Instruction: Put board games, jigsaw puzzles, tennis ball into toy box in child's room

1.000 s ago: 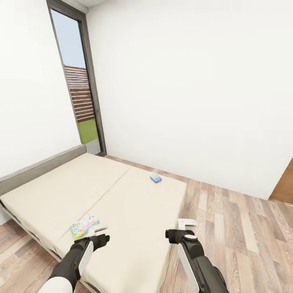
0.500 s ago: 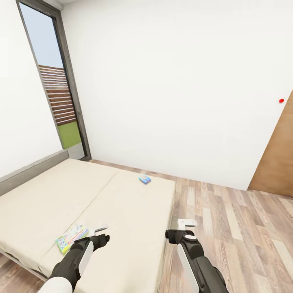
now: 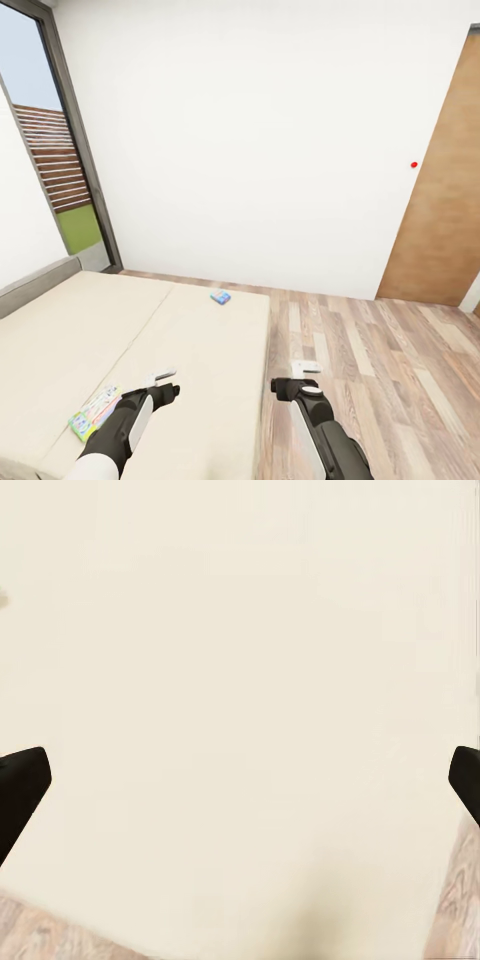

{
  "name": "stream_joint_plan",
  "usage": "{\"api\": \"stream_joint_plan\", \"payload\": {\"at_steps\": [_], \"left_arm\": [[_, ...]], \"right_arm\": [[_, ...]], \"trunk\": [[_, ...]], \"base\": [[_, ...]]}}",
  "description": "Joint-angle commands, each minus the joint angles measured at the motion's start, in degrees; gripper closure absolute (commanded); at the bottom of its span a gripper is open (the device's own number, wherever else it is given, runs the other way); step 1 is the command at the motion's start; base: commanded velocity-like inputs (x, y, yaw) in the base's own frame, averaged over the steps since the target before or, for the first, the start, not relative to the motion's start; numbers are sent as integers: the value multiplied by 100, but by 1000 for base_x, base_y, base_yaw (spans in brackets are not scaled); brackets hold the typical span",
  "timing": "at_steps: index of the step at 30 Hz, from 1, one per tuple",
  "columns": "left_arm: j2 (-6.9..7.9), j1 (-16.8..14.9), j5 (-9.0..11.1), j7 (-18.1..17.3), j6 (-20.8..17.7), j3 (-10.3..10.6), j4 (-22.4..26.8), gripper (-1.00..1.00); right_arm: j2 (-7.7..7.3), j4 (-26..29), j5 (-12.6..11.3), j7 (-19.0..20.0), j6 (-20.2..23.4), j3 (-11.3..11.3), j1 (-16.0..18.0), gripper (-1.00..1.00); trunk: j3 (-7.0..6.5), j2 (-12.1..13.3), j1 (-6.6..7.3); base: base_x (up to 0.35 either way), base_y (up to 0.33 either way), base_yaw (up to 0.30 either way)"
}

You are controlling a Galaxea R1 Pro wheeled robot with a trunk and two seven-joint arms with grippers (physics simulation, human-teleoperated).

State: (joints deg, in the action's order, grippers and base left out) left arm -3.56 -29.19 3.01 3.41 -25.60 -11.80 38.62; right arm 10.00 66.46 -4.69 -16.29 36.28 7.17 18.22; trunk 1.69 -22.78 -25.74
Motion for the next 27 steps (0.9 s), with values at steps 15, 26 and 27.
{"api": "stream_joint_plan", "payload": {"at_steps": [15, 26, 27], "left_arm": [[-4, 1, 33, 20, -35, -16, 12, -100], [-4, 0, 29, 20, -37, -17, 12, -100], [-4, 0, 28, 20, -38, -17, 10, -100]], "right_arm": [[0, -2, -49, -50, 12, 10, 7, -100], [0, -2, -49, -50, -7, 13, 7, -100], [0, -2, -49, -50, -7, 13, 7, -100]], "trunk": [[-29, -14, -4], [-45, -14, -4], [-45, -14, -4]], "base": [[0, 194, -272], [0, 266, -143], [0, 282, -15]]}}
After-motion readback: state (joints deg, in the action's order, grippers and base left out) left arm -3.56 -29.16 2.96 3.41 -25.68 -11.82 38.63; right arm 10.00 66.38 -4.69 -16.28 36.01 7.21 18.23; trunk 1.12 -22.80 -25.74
